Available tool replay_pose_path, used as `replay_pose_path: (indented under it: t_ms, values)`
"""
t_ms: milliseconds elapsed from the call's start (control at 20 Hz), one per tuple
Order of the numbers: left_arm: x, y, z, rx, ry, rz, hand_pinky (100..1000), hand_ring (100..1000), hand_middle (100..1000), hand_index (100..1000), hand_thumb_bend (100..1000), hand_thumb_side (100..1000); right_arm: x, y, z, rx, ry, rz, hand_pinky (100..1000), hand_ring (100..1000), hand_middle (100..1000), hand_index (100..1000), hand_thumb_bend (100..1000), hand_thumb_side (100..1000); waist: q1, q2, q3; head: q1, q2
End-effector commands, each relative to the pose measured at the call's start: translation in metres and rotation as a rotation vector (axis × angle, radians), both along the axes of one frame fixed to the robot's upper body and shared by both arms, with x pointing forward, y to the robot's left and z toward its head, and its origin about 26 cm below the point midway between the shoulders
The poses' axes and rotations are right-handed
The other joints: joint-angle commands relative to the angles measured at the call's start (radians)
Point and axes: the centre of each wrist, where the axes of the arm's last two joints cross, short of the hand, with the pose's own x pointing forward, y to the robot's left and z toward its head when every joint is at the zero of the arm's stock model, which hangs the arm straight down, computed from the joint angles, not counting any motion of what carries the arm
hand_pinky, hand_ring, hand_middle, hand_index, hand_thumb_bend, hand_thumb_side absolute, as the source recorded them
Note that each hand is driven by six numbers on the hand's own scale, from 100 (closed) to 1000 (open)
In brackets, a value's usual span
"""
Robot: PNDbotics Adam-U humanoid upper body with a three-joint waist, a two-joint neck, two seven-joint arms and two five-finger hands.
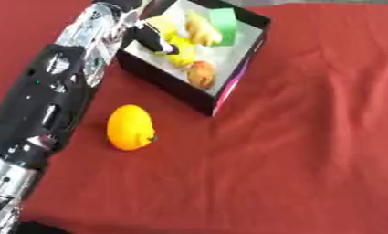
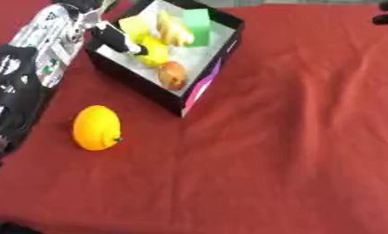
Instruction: Pick up objects on the table and place them in the box.
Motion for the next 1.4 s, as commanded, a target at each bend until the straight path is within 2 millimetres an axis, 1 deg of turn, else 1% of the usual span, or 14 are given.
replay_pose_path:
  t_ms: [50, 200, 300, 400, 550, 650, 800, 900, 1000, 1050, 1250, 1400]
  values:
    - [-0.011, 0.033, 0.036, -0.029, -0.01, 0.004, 809, 786, 761, 825, 659, 298, -0.005, -0.002, 0.012, -0.038, -0.034, -0.009, 978, 737, 698, 839, 100, 525, 0.002, -0.023, 0.005, -0.012, 0.001]
    - [-0.021, 0.079, 0.061, -0.058, 0.079, 0.043, 821, 798, 771, 839, 645, 318, -0.007, -0.004, 0.012, -0.044, -0.036, -0.022, 978, 737, 698, 839, 100, 525, 0.007, -0.024, 0.012, -0.026, 0.002]
    - [-0.025, 0.11, 0.072, -0.073, 0.152, 0.093, 828, 806, 774, 842, 659, 330, -0.008, -0.005, 0.011, -0.044, -0.035, -0.031, 978, 737, 698, 839, 100, 525, 0.008, -0.025, 0.016, -0.034, 0.004]
    - [-0.025, 0.136, 0.078, -0.094, 0.22, 0.143, 827, 805, 767, 838, 668, 339, -0.008, -0.007, 0.01, -0.045, -0.033, -0.039, 978, 737, 698, 839, 100, 525, 0.007, -0.026, 0.02, -0.038, 0.002]
    - [-0.022, 0.164, 0.077, -0.12, 0.305, 0.194, 830, 811, 768, 841, 719, 396, -0.008, -0.007, 0.008, -0.045, -0.029, -0.046, 978, 737, 698, 839, 100, 523, 0.003, -0.027, 0.024, -0.049, -0.005]
    - [-0.019, 0.173, 0.075, -0.122, 0.346, 0.204, 830, 814, 769, 841, 737, 405, -0.009, -0.008, 0.007, -0.045, -0.028, -0.049, 978, 737, 698, 839, 100, 523, 0.0, -0.026, 0.026, -0.056, -0.01]
    - [-0.015, 0.183, 0.069, -0.12, 0.403, 0.206, 833, 819, 772, 843, 738, 419, -0.009, -0.007, 0.006, -0.046, -0.027, -0.053, 977, 737, 699, 839, 100, 521, -0.005, -0.025, 0.025, -0.063, -0.017]
    - [-0.014, 0.191, 0.065, -0.103, 0.443, 0.215, 835, 824, 775, 842, 744, 413, -0.009, -0.008, 0.006, -0.048, -0.028, -0.058, 977, 737, 699, 839, 100, 521, -0.006, -0.024, 0.025, -0.06, -0.019]
    - [-0.013, 0.199, 0.06, -0.089, 0.494, 0.202, 834, 824, 770, 831, 724, 417, -0.009, -0.008, 0.006, -0.048, -0.029, -0.062, 977, 737, 699, 839, 100, 521, -0.005, -0.023, 0.025, -0.054, -0.019]
    - [-0.013, 0.202, 0.058, -0.078, 0.522, 0.188, 836, 829, 773, 828, 734, 413, -0.009, -0.008, 0.006, -0.049, -0.03, -0.064, 977, 737, 699, 838, 100, 521, -0.004, -0.023, 0.025, -0.052, -0.021]
    - [-0.016, 0.208, 0.055, -0.014, 0.595, 0.15, 831, 828, 771, 814, 738, 410, -0.009, -0.009, 0.006, -0.048, -0.028, -0.069, 976, 737, 698, 838, 100, 521, -0.004, -0.022, 0.026, -0.06, -0.044]
    - [-0.015, 0.209, 0.052, 0.018, 0.634, 0.147, 829, 829, 772, 808, 733, 390, -0.009, -0.008, 0.006, -0.051, -0.029, -0.065, 976, 737, 699, 838, 100, 520, -0.004, -0.023, 0.026, -0.064, -0.054]
